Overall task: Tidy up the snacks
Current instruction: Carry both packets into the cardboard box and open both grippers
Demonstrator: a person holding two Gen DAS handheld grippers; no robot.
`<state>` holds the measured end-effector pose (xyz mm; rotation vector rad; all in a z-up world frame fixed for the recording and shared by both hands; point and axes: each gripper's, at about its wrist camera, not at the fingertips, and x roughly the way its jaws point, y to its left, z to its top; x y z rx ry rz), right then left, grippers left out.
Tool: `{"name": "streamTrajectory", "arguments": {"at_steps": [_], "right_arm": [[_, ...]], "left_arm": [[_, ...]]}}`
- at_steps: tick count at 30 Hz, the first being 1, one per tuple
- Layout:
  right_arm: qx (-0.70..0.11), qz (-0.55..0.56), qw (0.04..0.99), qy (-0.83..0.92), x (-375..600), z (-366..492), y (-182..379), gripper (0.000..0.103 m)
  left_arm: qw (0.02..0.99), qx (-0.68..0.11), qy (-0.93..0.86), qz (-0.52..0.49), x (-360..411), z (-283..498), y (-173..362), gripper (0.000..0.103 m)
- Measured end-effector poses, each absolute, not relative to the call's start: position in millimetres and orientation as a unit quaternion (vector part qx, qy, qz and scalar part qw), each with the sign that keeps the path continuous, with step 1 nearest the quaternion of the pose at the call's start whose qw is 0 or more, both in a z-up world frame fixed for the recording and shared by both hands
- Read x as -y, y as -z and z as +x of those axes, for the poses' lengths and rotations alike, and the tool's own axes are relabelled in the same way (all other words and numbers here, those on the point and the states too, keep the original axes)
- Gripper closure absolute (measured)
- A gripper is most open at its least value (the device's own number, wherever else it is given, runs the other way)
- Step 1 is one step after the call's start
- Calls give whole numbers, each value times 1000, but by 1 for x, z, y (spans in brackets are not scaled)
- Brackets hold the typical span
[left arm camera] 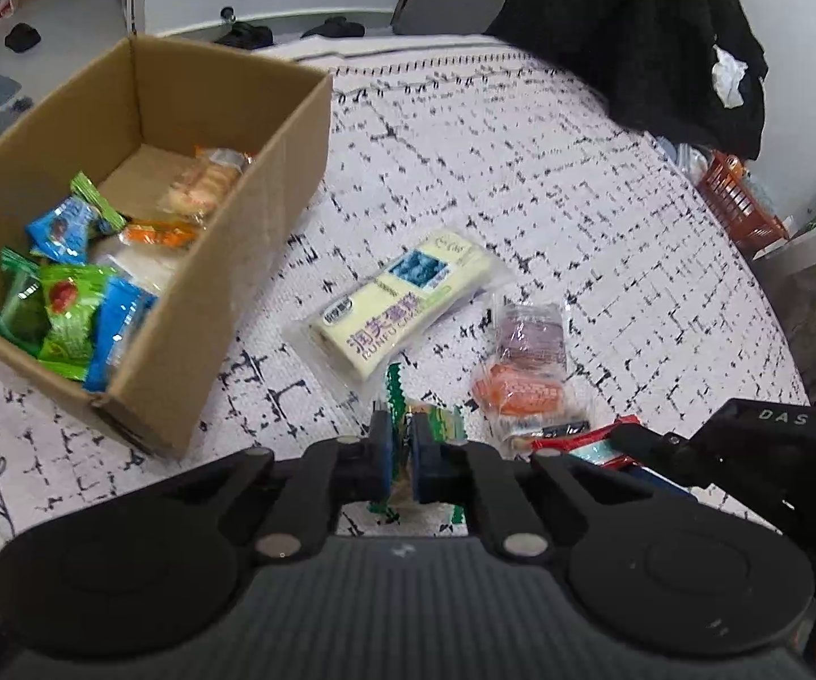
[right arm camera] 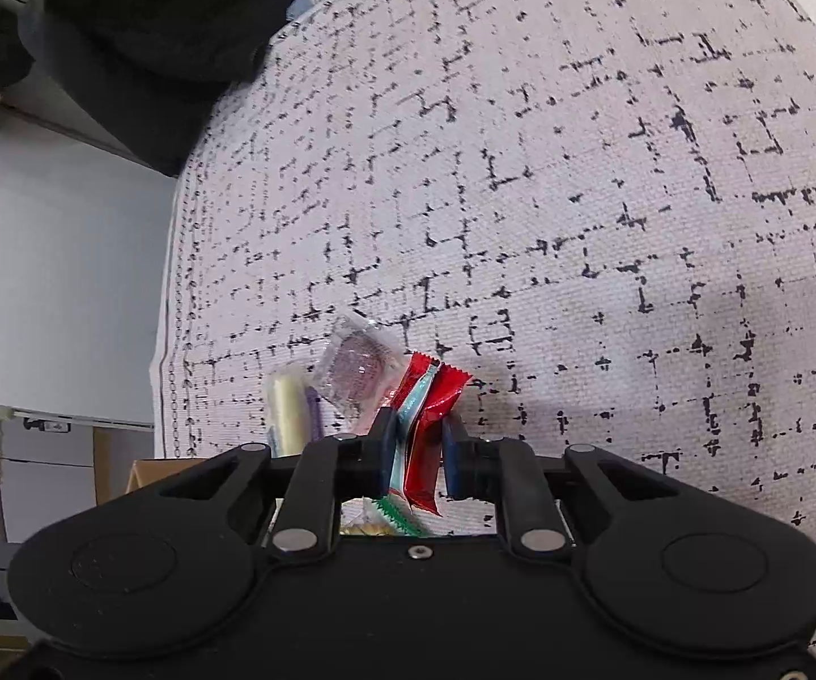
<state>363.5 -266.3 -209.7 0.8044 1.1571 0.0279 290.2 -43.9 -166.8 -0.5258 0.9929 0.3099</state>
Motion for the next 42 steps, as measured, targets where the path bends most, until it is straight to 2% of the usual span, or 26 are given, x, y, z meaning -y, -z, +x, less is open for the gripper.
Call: {"name": "streamTrajectory", "arguments": {"at_steps": [25,42], "right_arm": [[-492,376,770,-154,217,344,160,87],[-446,361,775,-266,166,332,142,87]], "left_arm": [[876,-377,-176,-244,-2,251,83,98],[875,-349,-204,-266,-59,223,71,98]]}}
